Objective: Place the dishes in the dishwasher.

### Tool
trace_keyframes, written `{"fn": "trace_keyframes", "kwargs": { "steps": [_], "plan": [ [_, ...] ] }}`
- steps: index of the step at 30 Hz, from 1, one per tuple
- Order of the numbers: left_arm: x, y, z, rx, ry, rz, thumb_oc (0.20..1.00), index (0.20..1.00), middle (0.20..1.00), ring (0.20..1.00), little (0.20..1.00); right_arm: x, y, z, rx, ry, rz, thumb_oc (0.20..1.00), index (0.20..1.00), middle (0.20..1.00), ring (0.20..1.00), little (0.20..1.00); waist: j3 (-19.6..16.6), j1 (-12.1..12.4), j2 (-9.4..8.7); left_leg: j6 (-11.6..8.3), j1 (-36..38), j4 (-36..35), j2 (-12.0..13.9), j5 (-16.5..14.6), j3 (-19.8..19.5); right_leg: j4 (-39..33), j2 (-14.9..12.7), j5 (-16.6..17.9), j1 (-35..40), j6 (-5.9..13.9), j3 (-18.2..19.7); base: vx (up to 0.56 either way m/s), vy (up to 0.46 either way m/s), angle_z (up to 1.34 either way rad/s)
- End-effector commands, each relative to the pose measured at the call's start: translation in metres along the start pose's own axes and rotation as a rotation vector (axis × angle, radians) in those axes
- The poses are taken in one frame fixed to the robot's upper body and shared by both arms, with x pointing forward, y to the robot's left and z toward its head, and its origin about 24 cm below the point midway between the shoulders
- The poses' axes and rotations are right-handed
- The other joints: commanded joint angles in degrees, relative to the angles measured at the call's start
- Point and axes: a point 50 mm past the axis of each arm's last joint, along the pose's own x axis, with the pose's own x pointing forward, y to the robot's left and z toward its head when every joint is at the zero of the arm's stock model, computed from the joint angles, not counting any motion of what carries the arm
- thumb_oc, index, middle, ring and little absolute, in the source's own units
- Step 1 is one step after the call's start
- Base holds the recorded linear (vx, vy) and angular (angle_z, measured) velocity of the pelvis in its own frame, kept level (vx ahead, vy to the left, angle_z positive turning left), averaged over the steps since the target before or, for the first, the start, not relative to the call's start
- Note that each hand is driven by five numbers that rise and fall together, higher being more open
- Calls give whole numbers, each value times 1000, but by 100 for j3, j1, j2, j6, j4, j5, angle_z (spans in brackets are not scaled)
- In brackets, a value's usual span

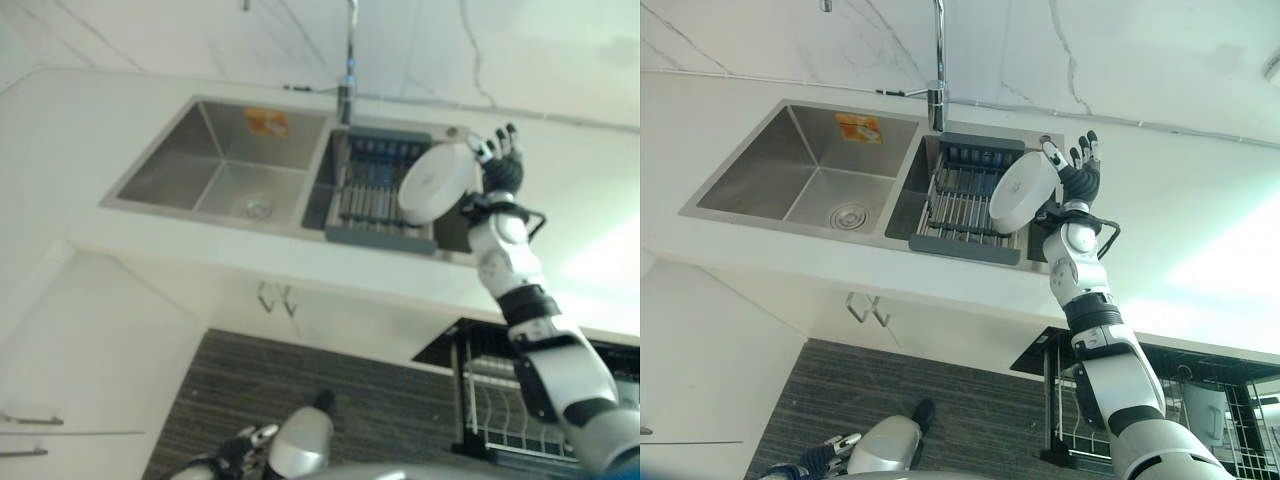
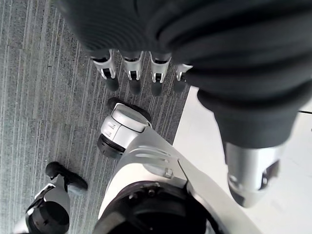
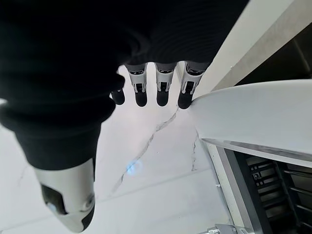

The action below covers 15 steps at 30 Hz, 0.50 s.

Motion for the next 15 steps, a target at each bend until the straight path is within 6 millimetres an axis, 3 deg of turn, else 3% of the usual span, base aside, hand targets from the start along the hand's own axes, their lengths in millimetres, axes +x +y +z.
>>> {"fn": "trace_keyframes", "kwargs": {
  "steps": [1, 15],
  "plan": [
    [0, -3, -6, 45, 38, -16, 1000, 1000, 1000, 1000, 1000, 2, -2, 5, -4, -44, -1, 1000, 1000, 1000, 1000, 1000, -333, 125, 292, -195, 367, -614, 523, 76, 165, 281, -70, 154, -227, 250, 241, 0, 0, 0],
    [0, -3, -1, 47, 23, -18, 1000, 1000, 1000, 1000, 1000, 0, 2, -5, 40, -8, -33, 1000, 1000, 1000, 1000, 1000, -263, 160, 276, -205, 230, -491, 511, 72, 140, 317, -85, 156, -292, 240, 356, 4, -5, -1]
  ]
}}
